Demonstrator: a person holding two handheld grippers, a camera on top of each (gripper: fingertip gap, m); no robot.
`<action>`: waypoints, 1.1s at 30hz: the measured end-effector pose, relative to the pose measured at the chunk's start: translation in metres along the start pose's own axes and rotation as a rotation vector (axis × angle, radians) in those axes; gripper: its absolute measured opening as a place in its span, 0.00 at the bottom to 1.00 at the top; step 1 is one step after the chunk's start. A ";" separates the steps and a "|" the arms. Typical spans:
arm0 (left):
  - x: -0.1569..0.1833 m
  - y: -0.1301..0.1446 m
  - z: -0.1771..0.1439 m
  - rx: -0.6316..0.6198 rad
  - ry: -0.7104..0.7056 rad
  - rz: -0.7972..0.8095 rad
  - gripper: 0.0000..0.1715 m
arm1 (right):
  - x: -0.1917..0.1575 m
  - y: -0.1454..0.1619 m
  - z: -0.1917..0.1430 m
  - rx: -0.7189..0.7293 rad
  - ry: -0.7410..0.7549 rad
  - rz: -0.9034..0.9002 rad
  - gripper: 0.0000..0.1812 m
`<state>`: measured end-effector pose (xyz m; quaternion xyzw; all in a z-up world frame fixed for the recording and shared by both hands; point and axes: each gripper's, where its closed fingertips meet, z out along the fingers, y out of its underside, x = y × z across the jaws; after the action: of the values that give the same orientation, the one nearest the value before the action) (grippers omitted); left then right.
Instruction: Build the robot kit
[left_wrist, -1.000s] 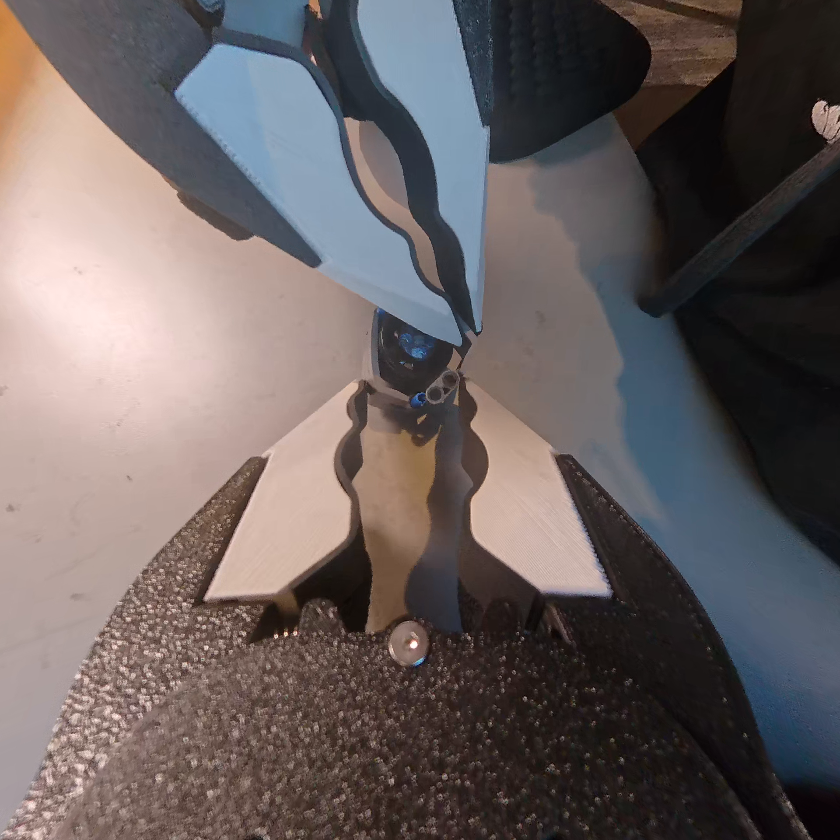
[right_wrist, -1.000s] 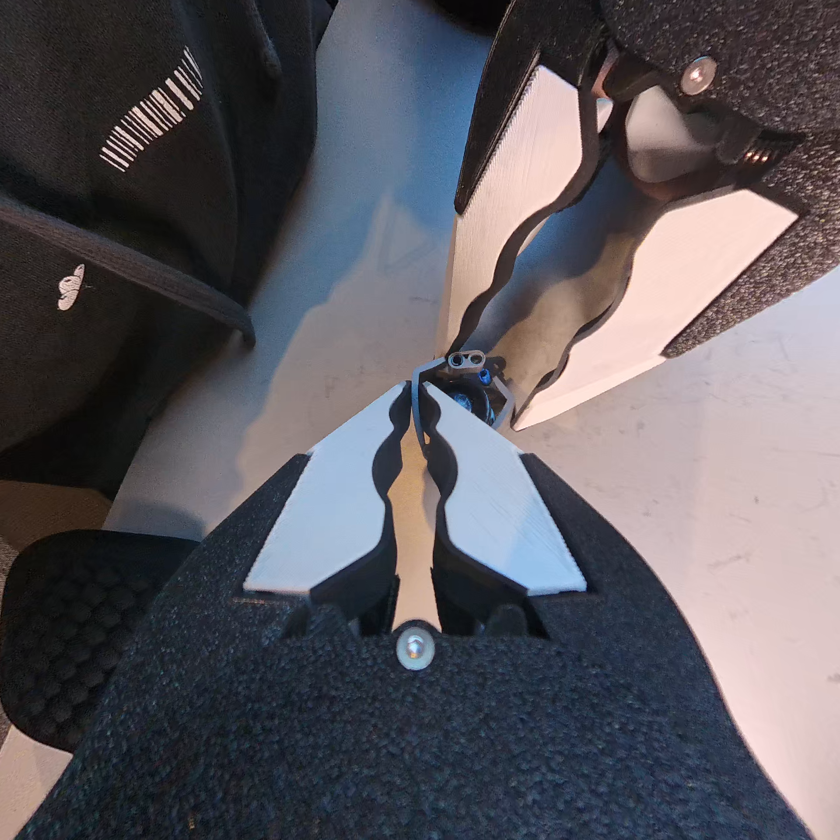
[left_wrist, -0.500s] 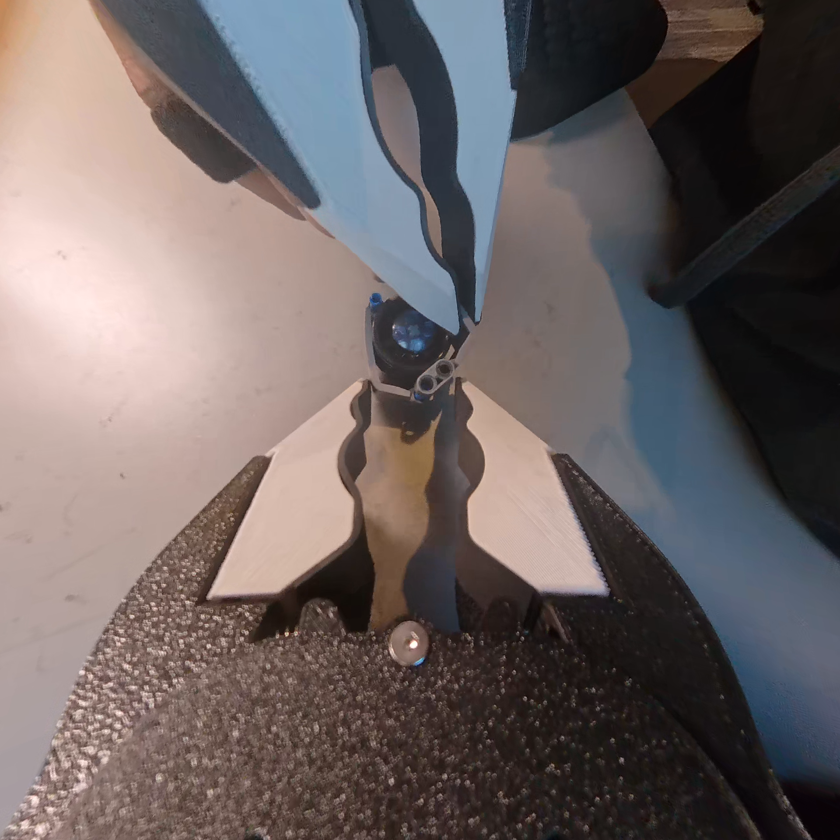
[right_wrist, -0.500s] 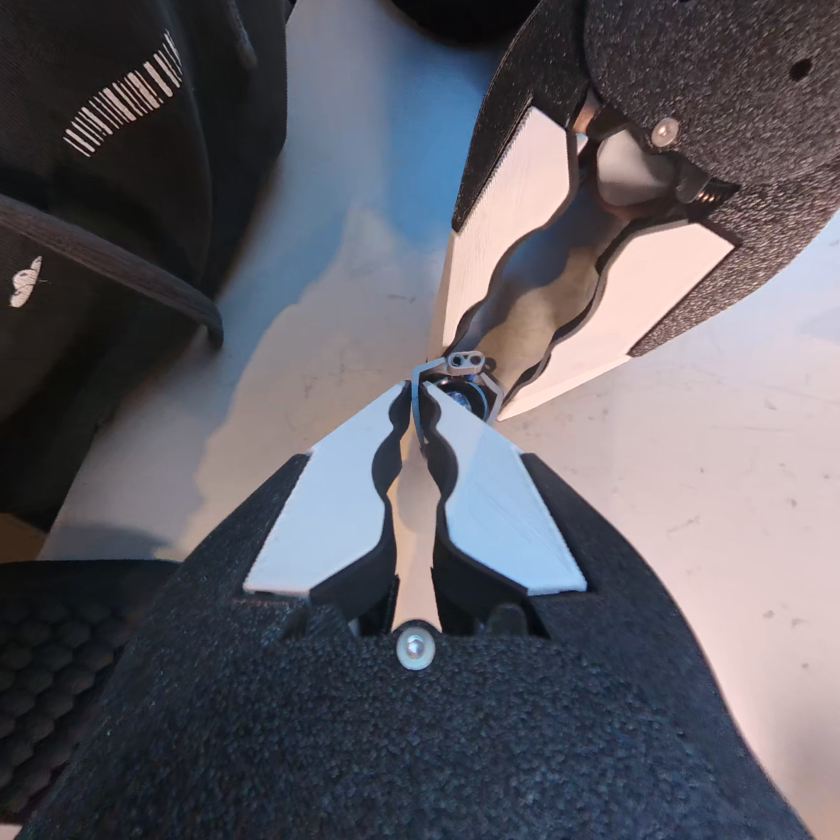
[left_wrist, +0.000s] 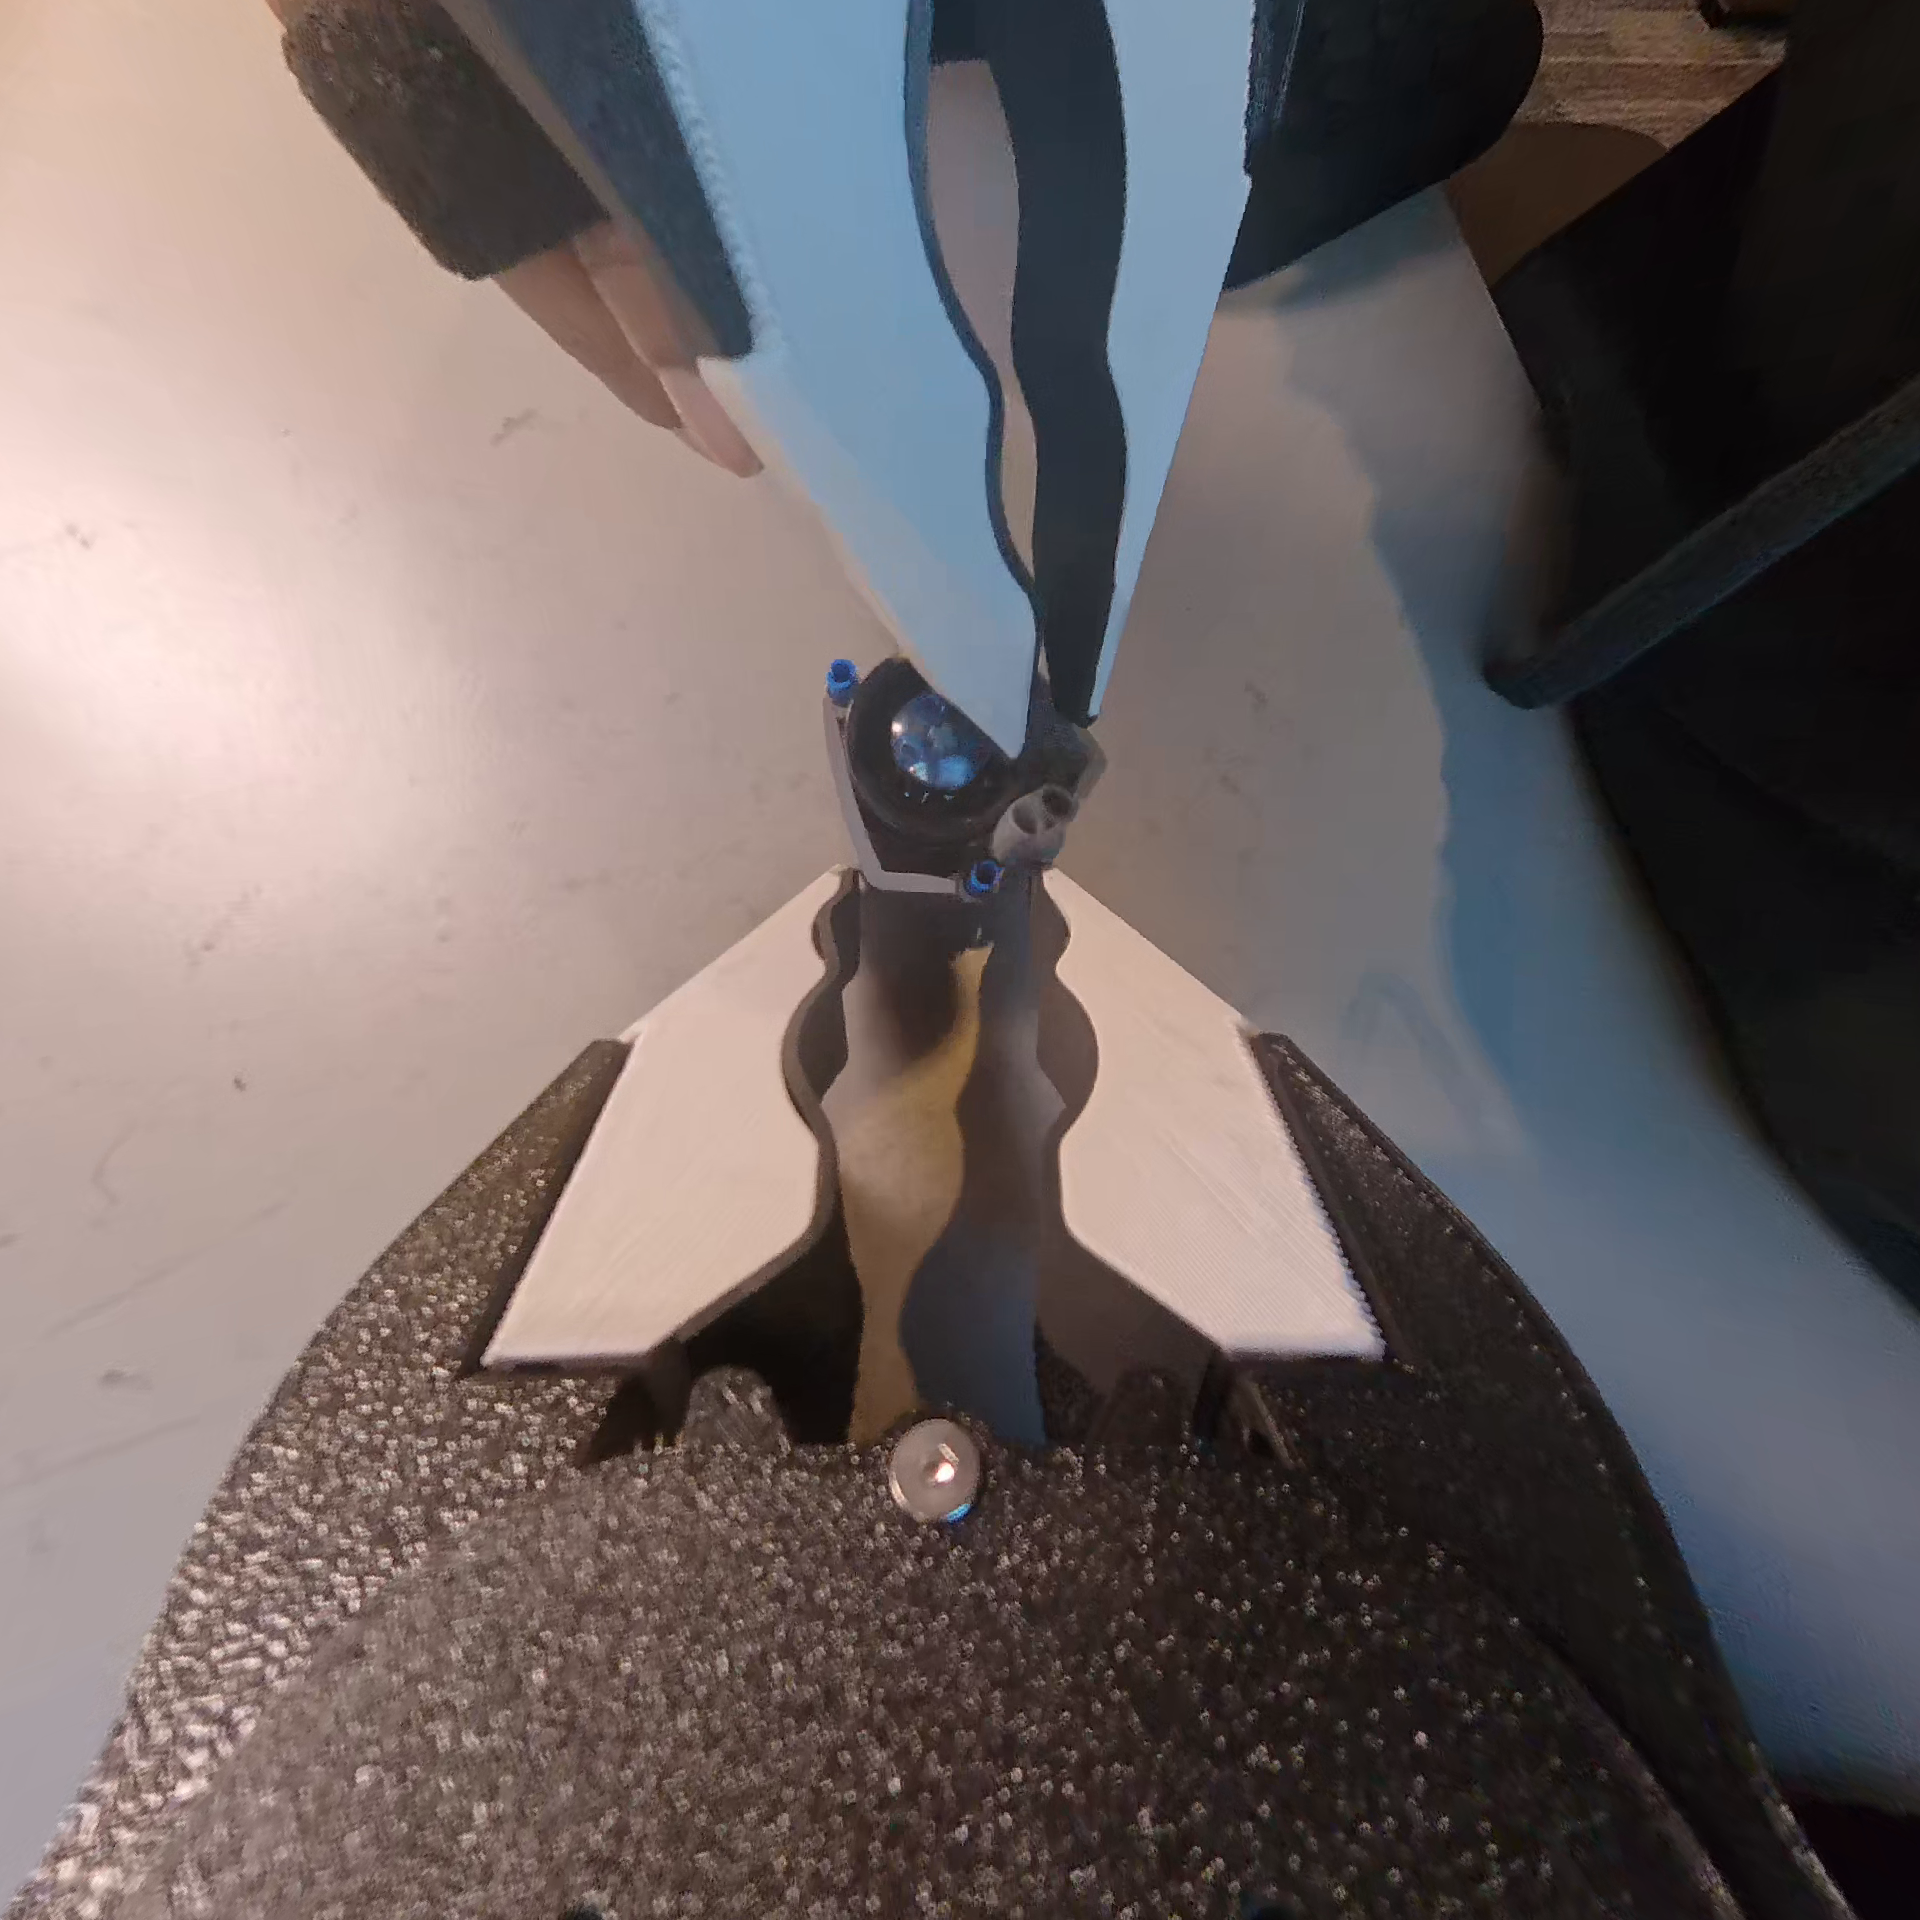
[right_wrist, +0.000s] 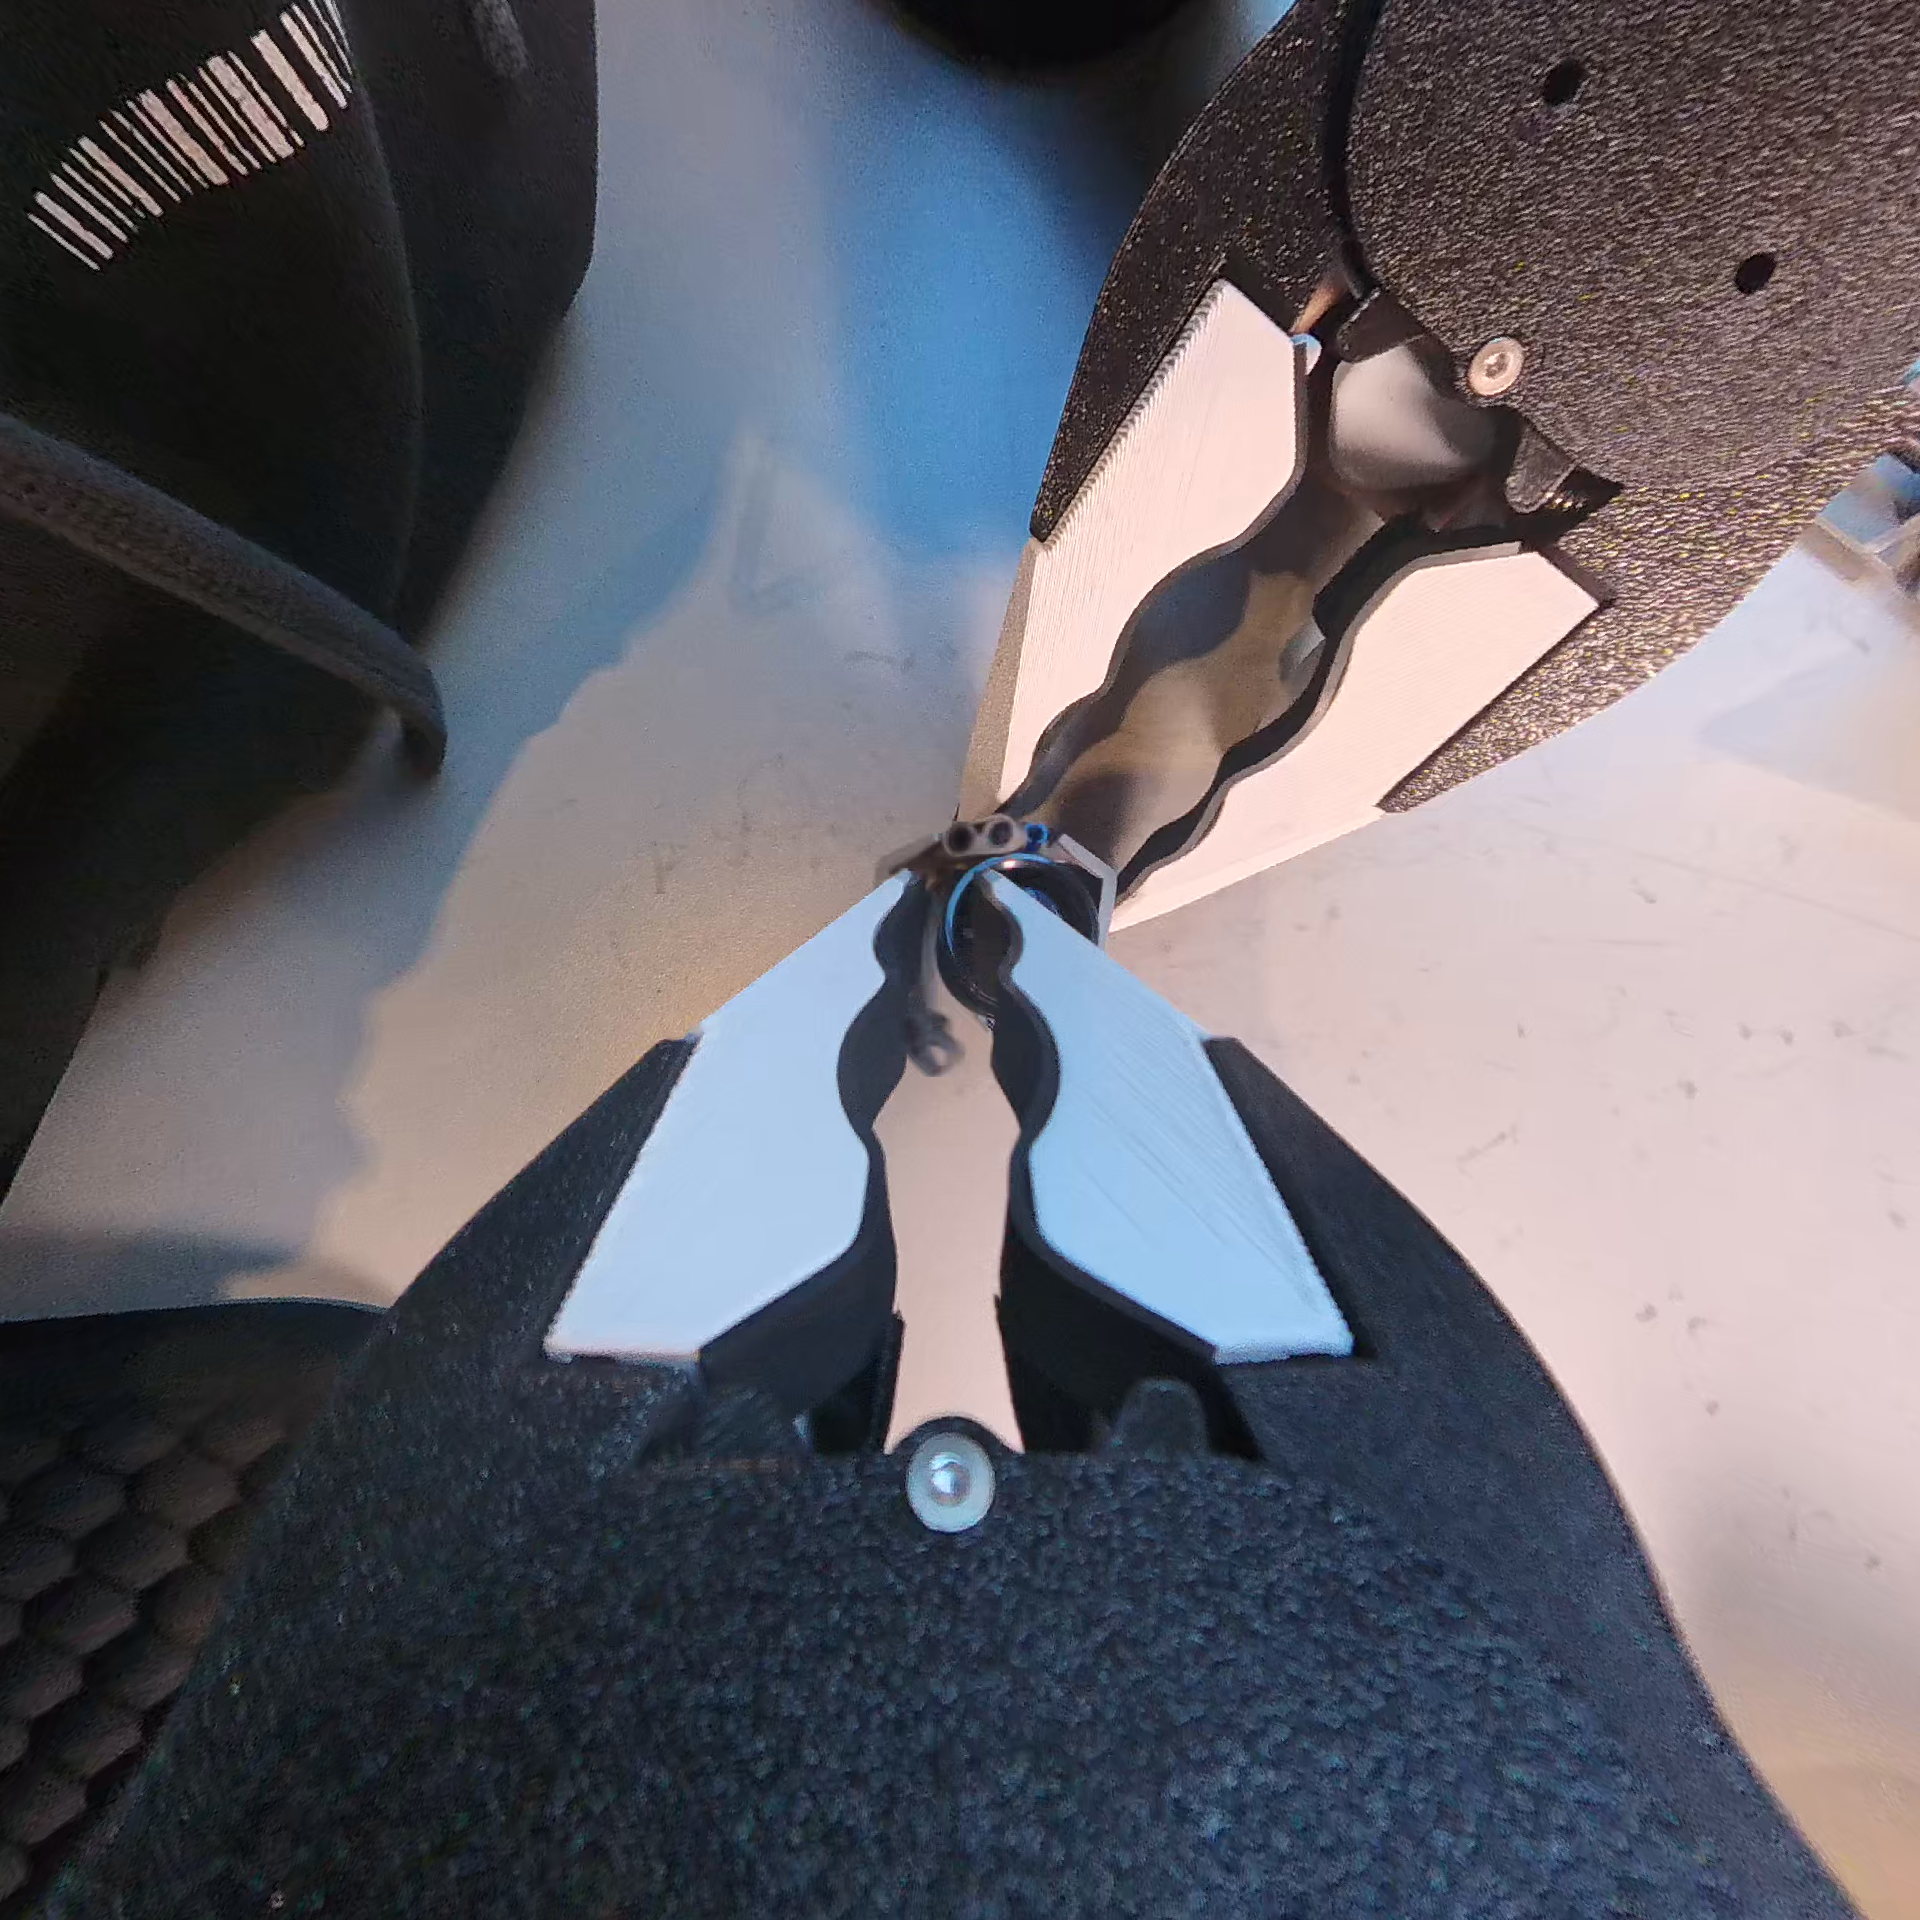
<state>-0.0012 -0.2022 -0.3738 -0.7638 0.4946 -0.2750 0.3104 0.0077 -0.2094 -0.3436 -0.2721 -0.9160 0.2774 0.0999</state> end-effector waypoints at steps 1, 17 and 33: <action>0.000 0.000 0.000 0.000 -0.001 0.001 0.18 | 0.000 0.000 0.000 0.001 0.002 0.001 0.05; -0.001 0.004 -0.007 0.009 -0.022 0.005 0.20 | 0.001 -0.002 -0.023 0.123 0.104 0.085 0.06; -0.002 -0.006 0.006 -0.003 -0.113 0.039 0.29 | -0.013 0.041 0.012 0.086 0.678 0.921 0.39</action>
<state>0.0062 -0.1974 -0.3735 -0.7687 0.4918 -0.2246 0.3418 0.0323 -0.1933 -0.3773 -0.7126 -0.6075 0.2264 0.2680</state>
